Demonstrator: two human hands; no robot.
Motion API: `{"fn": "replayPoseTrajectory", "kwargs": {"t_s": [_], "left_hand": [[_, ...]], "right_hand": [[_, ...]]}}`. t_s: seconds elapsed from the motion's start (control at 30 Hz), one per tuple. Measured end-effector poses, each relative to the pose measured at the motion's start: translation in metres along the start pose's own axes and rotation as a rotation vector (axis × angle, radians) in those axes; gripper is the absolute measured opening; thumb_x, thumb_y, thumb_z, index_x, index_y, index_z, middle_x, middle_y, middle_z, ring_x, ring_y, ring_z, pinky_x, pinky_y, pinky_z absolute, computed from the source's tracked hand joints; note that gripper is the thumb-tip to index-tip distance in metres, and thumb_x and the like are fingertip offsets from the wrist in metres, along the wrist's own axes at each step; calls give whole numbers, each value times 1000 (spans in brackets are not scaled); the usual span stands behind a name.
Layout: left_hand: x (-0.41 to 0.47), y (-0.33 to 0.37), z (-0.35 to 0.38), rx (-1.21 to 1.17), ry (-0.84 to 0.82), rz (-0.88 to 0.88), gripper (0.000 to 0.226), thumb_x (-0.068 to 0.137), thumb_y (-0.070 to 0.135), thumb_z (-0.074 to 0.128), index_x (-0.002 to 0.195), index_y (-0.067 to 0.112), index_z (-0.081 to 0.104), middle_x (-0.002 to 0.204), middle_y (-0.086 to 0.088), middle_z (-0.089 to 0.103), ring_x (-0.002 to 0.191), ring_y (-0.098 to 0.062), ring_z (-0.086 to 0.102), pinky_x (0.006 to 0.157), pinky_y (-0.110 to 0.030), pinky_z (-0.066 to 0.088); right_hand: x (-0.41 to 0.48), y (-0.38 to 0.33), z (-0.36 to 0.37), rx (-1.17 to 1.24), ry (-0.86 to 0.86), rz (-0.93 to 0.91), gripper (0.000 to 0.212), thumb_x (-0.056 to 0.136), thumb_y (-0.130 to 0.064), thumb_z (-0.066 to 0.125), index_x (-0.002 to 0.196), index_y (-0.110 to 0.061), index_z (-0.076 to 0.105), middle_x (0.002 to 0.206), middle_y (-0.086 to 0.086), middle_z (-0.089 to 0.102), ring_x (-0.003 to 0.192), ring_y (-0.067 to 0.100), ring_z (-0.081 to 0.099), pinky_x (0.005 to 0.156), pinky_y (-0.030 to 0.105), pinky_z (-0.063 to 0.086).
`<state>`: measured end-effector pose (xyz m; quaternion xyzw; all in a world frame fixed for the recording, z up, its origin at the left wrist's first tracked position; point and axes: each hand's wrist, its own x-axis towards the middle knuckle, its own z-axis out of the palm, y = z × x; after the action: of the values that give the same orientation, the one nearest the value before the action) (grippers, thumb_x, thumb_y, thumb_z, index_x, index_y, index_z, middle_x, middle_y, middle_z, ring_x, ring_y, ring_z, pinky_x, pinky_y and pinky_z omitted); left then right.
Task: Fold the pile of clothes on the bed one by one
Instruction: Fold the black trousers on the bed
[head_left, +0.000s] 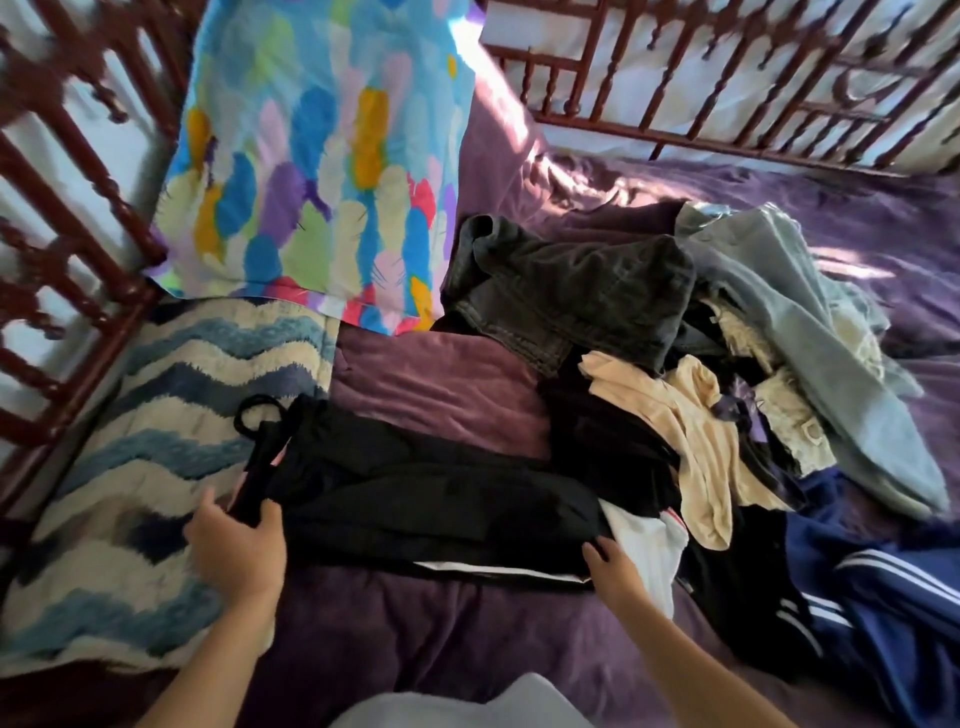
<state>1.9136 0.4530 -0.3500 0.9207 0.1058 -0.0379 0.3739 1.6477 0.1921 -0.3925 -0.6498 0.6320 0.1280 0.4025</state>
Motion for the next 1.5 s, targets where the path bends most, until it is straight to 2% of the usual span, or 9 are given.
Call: {"fn": "replayPoseTrajectory", "kwargs": {"t_s": [0.17, 0.27, 0.4, 0.63, 0.77, 0.9, 1.13, 1.3, 1.5], "left_hand": [[-17, 5, 15, 395, -2, 816, 44, 81, 24, 50, 117, 0, 56, 120, -31, 52, 111, -47, 46, 83, -58, 44], [-33, 5, 35, 617, -223, 1031, 47, 63, 25, 76, 105, 7, 70, 120, -25, 59, 118, -40, 44, 84, -59, 46], [-35, -3, 48, 826, -466, 917, 66, 29, 31, 94, 90, 13, 76, 102, -21, 69, 99, -43, 63, 73, -59, 50], [-46, -29, 55, 843, -723, 1069, 64, 27, 51, 89, 87, 33, 76, 93, -4, 74, 86, -22, 71, 64, -33, 57], [-48, -35, 56, 819, -732, 1054, 61, 29, 53, 88, 85, 32, 77, 92, -4, 74, 86, -21, 71, 62, -30, 56], [-41, -20, 40, 796, -561, 1110, 31, 64, 47, 66, 83, 26, 77, 95, -5, 73, 92, -24, 70, 67, -34, 57], [-24, -16, 32, 445, -717, 582, 59, 91, 49, 26, 130, 13, 54, 138, -5, 49, 136, -25, 36, 116, -42, 16], [-22, 12, 31, -223, -706, -73, 52, 101, 41, 25, 133, 7, 48, 128, -9, 55, 125, -23, 44, 105, -35, 27], [-47, 39, 49, 760, -573, 422, 52, 92, 54, 41, 128, 16, 46, 121, -3, 60, 120, -26, 46, 96, -40, 34]], "right_hand": [[3, -5, 9, 135, 66, 73, 27, 94, -24, 52, 72, -9, 49, 58, 0, 42, 59, 17, 41, 57, 29, 28], [9, -2, 9, 155, 81, 116, 39, 85, -3, 59, 53, -11, 38, 50, 3, 35, 49, 16, 33, 55, 29, 25], [7, 0, -7, 445, 215, 227, 11, 76, 4, 60, 80, -4, 54, 62, 9, 49, 54, 20, 43, 58, 29, 36], [-8, 20, -58, 548, 334, 261, 40, 54, -8, 59, 92, 6, 57, 72, 12, 52, 59, 22, 45, 54, 27, 35], [-15, 0, -58, 450, 318, 191, 54, 74, -1, 55, 127, -9, 52, 119, 14, 59, 103, 34, 57, 89, 39, 44], [-44, -71, -54, 428, 382, -69, 52, 82, 0, 55, 132, -14, 49, 122, 7, 58, 106, 28, 58, 81, 30, 41], [-109, -165, 33, 103, -73, -738, 58, 79, 5, 55, 133, -13, 49, 130, 4, 55, 109, 16, 55, 91, 7, 30], [-109, -147, 79, -61, -459, -676, 50, 92, -11, 50, 141, -18, 39, 115, -3, 53, 71, 3, 49, 70, 9, 41], [-79, -98, 51, -13, -193, -398, 36, 91, -9, 46, 127, -11, 51, 72, -12, 53, 78, 17, 55, 76, 34, 48]]}}
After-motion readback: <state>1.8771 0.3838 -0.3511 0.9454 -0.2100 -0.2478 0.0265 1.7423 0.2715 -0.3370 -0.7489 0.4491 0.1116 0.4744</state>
